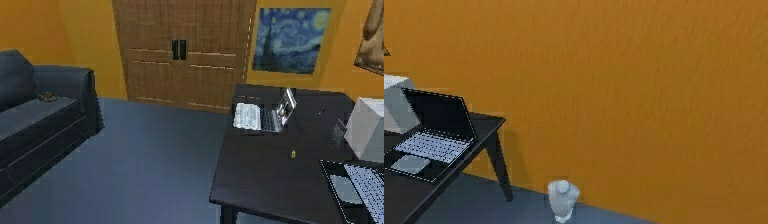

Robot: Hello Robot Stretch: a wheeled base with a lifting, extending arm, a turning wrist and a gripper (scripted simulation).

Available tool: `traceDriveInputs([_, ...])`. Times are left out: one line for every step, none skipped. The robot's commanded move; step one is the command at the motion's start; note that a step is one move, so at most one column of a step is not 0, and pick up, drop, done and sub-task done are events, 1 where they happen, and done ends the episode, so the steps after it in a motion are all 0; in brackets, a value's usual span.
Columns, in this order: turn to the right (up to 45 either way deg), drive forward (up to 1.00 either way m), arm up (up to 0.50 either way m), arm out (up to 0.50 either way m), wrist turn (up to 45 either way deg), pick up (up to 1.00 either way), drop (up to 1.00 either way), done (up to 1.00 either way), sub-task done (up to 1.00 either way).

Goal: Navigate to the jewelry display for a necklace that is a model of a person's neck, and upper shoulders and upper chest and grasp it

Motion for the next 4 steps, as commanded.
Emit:
traceDriveInputs([0.0,0.0,0.0,0.44,0.0,0.0,0.0,0.0,0.0])
traceDriveInputs([0.0,0.0,0.0,0.0,45.0,0.0,0.0,0.0,0.0])
traceDriveInputs([0.0,0.0,0.0,0.0,45.0,0.0,0.0,0.0,0.0])
traceDriveInputs([0.0,0.0,0.0,0.0,45.0,0.0,0.0,0.0,0.0])
